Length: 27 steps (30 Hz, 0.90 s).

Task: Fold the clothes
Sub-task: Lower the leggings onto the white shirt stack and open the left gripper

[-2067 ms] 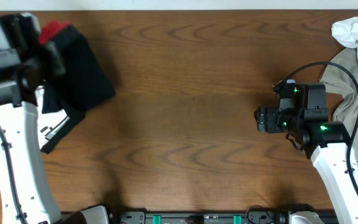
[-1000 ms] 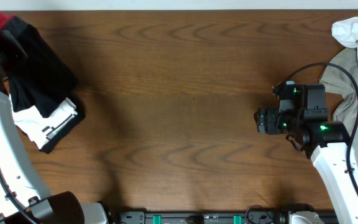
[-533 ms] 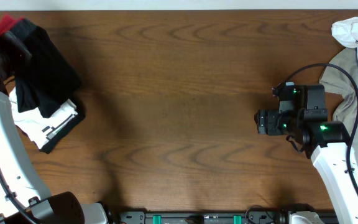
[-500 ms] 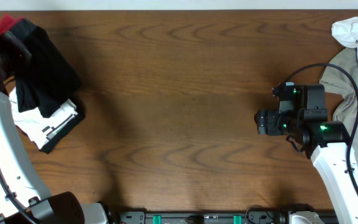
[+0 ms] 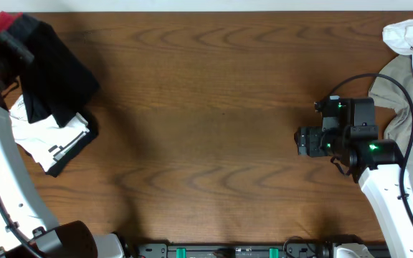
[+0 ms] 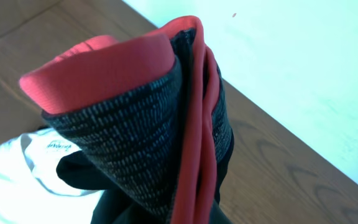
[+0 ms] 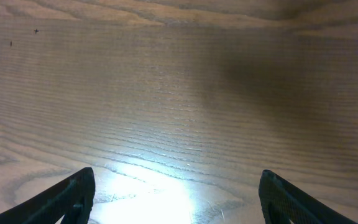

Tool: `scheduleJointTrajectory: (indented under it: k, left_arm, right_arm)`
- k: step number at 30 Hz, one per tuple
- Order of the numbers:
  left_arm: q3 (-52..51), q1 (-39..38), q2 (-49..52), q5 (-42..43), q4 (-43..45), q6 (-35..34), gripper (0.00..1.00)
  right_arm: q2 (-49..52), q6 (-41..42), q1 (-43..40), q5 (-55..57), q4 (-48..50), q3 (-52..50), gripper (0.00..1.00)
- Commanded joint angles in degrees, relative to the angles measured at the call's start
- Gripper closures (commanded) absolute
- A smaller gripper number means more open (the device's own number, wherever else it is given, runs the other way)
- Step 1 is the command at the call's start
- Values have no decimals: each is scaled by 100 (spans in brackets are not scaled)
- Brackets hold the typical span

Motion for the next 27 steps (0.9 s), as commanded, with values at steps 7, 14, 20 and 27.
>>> scheduleJointTrajectory:
  k: [7,14,20,27]
  left_arm:
    - [94,678,-122,31,-291,-155,94]
    - [-122,892,232,-70,-282,-136,94]
    - [-122,999,656,-385,-282,-136,94]
    - [-142,1088,1071,-422,-348,-136,94]
  right_arm:
    - [31,-90,-48,55,-31,55,18]
    - [31,-90,-48,55,-85,55,18]
    - [31,-90,-48,57,-116,55,18]
    - [31,-90,-48,59,-114,55,17]
